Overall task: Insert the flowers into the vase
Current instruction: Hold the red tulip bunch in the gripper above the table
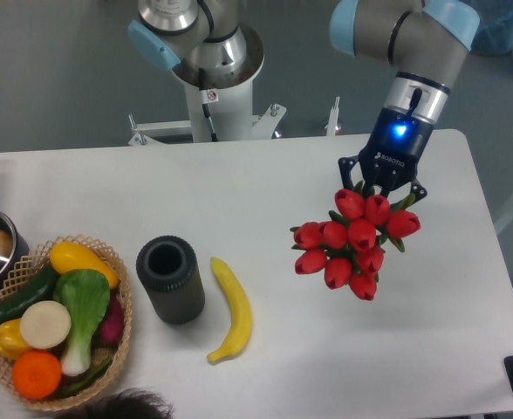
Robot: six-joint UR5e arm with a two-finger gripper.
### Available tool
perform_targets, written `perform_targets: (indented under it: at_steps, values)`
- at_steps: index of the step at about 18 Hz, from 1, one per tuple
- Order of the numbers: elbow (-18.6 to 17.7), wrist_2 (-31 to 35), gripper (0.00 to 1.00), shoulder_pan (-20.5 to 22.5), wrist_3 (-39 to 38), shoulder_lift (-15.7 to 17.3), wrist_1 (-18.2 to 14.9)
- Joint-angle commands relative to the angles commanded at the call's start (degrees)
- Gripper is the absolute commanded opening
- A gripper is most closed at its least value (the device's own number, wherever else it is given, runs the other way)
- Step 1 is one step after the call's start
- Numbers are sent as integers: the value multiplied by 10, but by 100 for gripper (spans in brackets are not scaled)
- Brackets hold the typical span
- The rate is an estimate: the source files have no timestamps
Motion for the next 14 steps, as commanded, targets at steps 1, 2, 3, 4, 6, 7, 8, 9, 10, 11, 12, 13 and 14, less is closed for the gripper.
perform_targets:
  at_steps: [1,2,3,4,6,7,8,9,10,11,12,13,14]
  values:
    - [-3,0,20,0,2,1,1]
    - [-5,0,20,1,3,2,1]
    - [3,0,20,2,-1,1,0]
    - [4,0,20,2,-2,1,0]
    - [6,0,20,0,-3,0,1]
    - [6,-1,20,-2,-3,0,1]
    - [6,-1,20,-3,-3,-2,1]
    - [7,-1,20,-4,-3,-2,1]
    - [8,-1,20,-4,-3,-2,1]
    - [8,-1,20,-5,-3,-2,1]
    - [8,-1,20,-6,-3,-3,1]
    - [8,-1,20,-8,-2,-3,1]
    - [8,-3,20,-10,-2,-3,1]
